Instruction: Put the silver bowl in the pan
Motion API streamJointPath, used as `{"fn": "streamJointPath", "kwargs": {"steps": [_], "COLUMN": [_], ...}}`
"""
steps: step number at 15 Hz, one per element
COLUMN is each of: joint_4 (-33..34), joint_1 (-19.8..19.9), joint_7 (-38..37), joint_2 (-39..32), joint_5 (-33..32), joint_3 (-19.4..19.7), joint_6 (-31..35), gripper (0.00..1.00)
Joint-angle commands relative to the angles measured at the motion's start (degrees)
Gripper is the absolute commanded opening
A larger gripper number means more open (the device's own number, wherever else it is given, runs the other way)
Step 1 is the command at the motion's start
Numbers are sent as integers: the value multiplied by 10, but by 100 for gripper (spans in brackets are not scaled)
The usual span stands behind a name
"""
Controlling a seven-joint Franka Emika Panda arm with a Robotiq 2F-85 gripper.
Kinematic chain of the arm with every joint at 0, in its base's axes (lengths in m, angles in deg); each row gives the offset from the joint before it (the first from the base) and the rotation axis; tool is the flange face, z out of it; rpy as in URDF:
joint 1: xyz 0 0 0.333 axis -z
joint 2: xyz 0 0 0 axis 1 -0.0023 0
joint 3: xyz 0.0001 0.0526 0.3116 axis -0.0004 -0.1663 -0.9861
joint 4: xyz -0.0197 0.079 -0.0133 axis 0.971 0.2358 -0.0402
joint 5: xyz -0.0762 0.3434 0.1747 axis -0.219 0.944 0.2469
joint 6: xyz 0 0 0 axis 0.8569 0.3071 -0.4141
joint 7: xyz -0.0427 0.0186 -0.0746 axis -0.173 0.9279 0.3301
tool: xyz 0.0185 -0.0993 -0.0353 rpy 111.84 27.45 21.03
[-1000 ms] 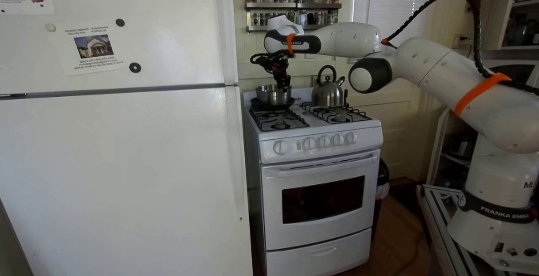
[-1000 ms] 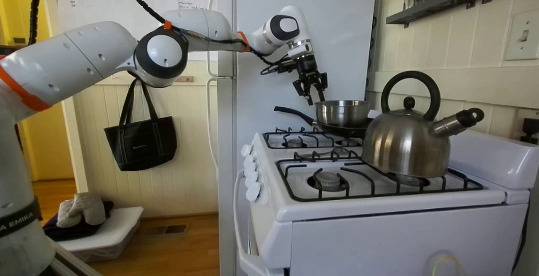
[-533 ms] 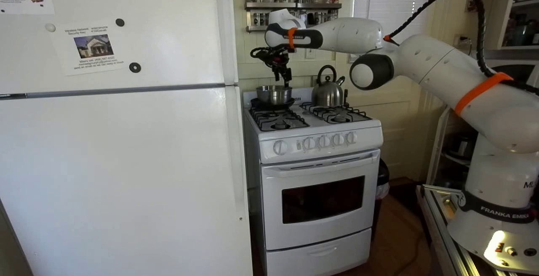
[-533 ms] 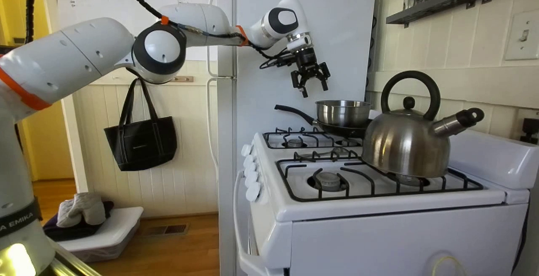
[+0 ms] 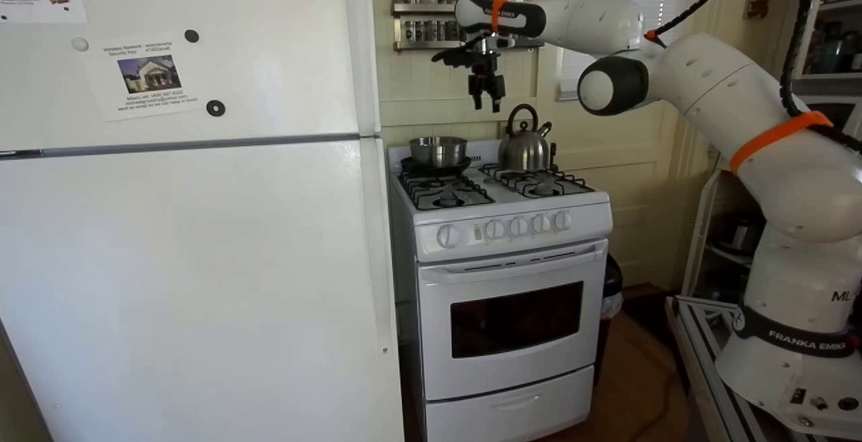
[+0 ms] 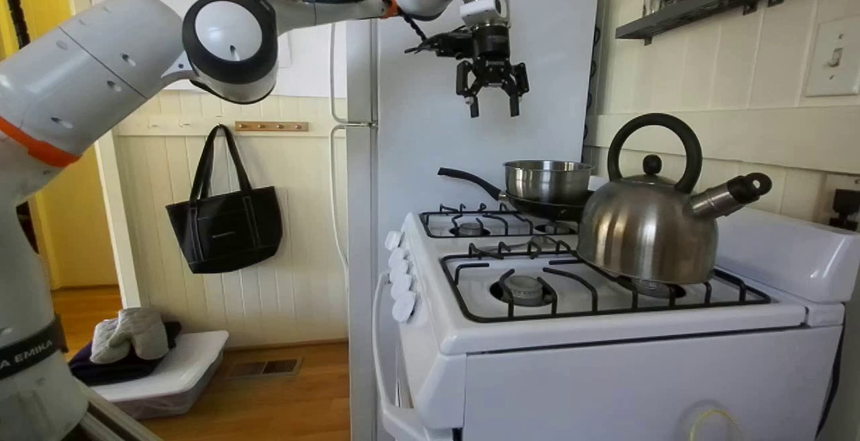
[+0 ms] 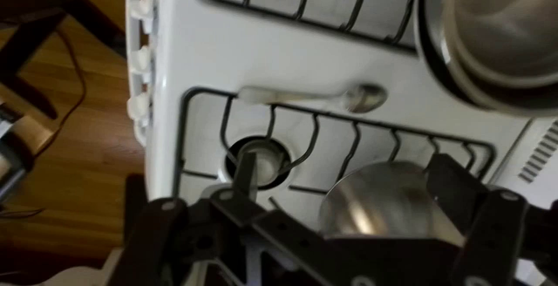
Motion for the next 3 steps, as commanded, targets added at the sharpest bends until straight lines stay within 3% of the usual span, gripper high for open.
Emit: {"fn": "streamJointPath", "kwargs": {"steps": [1, 3], "joint_4": [-11, 0], "joint_1": [27, 33], "joint_7": [-32, -11], "joint_2": [33, 24], "joint_5": [-9, -4], "joint_3": [26, 20], "joint_6": [-92, -75], "gripper": [100, 100]}}
